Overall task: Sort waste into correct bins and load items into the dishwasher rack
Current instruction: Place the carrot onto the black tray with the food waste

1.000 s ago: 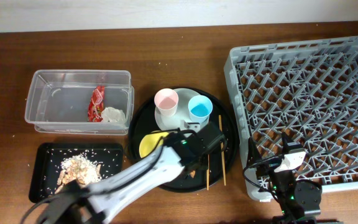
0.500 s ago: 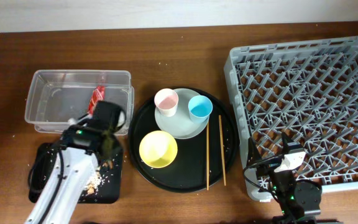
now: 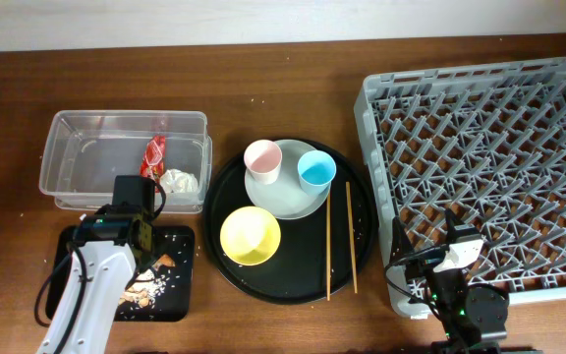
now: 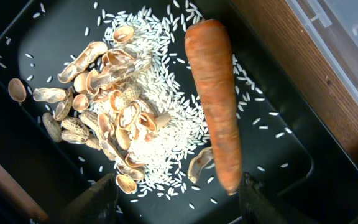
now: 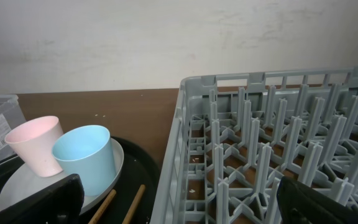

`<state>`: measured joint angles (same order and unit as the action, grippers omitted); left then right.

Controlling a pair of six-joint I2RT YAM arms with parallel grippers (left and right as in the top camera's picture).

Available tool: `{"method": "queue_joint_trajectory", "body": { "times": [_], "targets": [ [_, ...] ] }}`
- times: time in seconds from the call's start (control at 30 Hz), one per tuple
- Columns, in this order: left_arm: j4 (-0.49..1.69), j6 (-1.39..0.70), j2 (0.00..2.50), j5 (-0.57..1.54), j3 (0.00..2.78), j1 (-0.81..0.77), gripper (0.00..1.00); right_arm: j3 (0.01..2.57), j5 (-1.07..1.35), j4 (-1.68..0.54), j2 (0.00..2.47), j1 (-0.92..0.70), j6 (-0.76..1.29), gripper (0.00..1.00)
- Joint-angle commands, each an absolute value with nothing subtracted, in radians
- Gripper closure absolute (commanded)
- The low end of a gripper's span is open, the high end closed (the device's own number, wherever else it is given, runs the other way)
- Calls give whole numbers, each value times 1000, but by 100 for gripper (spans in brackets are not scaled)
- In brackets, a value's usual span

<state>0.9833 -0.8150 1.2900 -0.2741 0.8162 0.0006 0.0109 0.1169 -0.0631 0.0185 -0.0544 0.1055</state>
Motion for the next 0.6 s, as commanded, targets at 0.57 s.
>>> {"method": "queue_joint_trajectory", "body": {
  "times": [0.57],
  "targets": [
    [869,-308,1079,515,1065,-172,49,321,242,-341,31,-59,297,2]
  ]
}}
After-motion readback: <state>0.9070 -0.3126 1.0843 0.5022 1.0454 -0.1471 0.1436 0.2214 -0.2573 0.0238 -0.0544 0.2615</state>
